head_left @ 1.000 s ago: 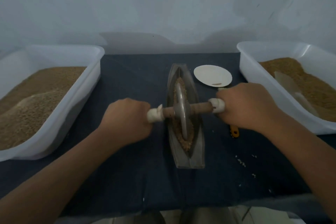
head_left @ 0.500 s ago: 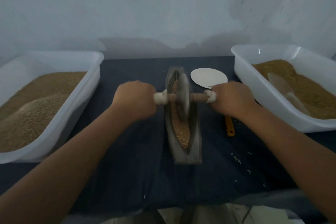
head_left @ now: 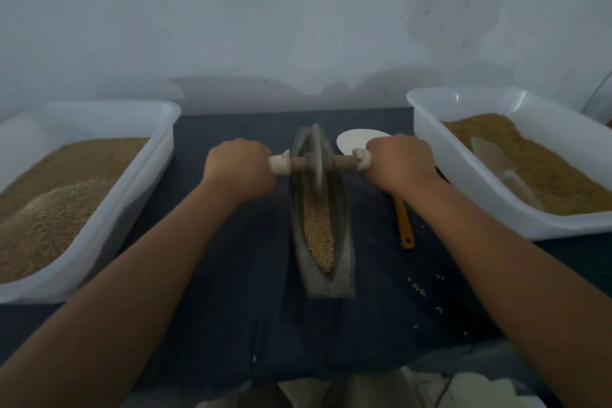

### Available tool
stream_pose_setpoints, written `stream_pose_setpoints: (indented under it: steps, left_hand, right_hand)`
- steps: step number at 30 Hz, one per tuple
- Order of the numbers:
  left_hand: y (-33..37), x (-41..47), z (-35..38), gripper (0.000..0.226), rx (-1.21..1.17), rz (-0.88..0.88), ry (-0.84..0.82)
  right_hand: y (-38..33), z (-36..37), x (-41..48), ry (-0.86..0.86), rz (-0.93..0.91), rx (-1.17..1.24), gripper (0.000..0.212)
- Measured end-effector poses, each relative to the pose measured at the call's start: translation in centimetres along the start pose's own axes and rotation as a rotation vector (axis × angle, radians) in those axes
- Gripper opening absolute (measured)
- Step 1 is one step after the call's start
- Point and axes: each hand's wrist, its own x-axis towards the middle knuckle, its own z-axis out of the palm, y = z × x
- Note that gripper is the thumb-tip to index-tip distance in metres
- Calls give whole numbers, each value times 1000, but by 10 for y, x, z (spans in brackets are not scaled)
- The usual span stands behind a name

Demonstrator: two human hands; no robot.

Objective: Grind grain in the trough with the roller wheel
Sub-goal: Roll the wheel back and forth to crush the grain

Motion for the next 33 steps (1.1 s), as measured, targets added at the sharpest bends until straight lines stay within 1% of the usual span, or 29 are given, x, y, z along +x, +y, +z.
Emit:
stream_pose_setpoints:
  steps: [2, 4, 6, 7, 9, 12, 14, 16, 18, 19, 20, 21, 22, 23, 24, 25, 26, 29, 31, 33]
  left_hand:
    - [-4, -29, 4, 22, -1, 37, 3]
    - [-10, -65, 11, 25, 14, 79, 48]
    - [-12, -90, 12, 29, 30, 108, 136]
    - [-13, -93, 12, 31, 29, 114, 168]
    - [-11, -85, 15, 30, 21, 99, 130]
    - [-5, -36, 13, 24, 35, 50, 73]
    - [-1, -3, 3, 23, 34, 13, 41]
    - [4, 9, -4, 25, 21, 10, 16]
    - [4, -5, -6, 25, 15, 14, -2]
    - [1, -19, -3, 24, 9, 23, -12]
    - [-3, -37, 1, 24, -1, 41, -16]
    - [-8, -56, 6, 24, -11, 65, -7]
    - [-12, -75, 9, 26, -25, 89, 21]
    - [-15, -90, 10, 28, -35, 107, 64]
    - [-17, -98, 11, 31, -37, 122, 107]
    - [-17, -97, 11, 33, -28, 126, 137]
    - [-16, -92, 12, 34, -16, 119, 141]
    - [-10, -49, 20, 27, 3, 47, 78]
    - [-9, -14, 19, 27, -3, 2, 78]
    - [-8, 5, 17, 30, -41, -25, 73]
  right_hand:
    - [5, -4, -23, -12, -68, 1, 32]
    - [7, -11, -56, 77, -172, -20, 32]
    - [7, -20, -82, 184, -238, 66, 31]
    - [8, -21, -87, 205, -245, 94, 30]
    - [9, -14, -80, 180, -215, 103, 30]
    - [4, 5, -40, 42, -52, 32, 33]
    - [0, 11, -13, 17, 21, 32, 33]
    - [-2, 5, -1, -13, 50, 60, 34]
    - [-1, -4, -9, -74, 39, 74, 35]
    - [0, -7, -21, -69, 23, 49, 34]
    - [0, -11, -38, -15, -8, 13, 34]
    - [0, -15, -57, 49, -56, -10, 38]
    - [-2, -21, -76, 83, -102, 2, 47]
    - [-3, -25, -90, 78, -142, 42, 56]
    - [-2, -27, -98, 59, -161, 75, 60]
    - [0, -26, -100, 49, -153, 79, 59]
    - [-1, -24, -96, 46, -129, 63, 54]
    - [-7, -14, -59, 23, -27, 9, 30]
    - [-11, -8, -28, 16, 11, 3, 28]
    - [-14, -9, -8, 59, 28, -11, 35]
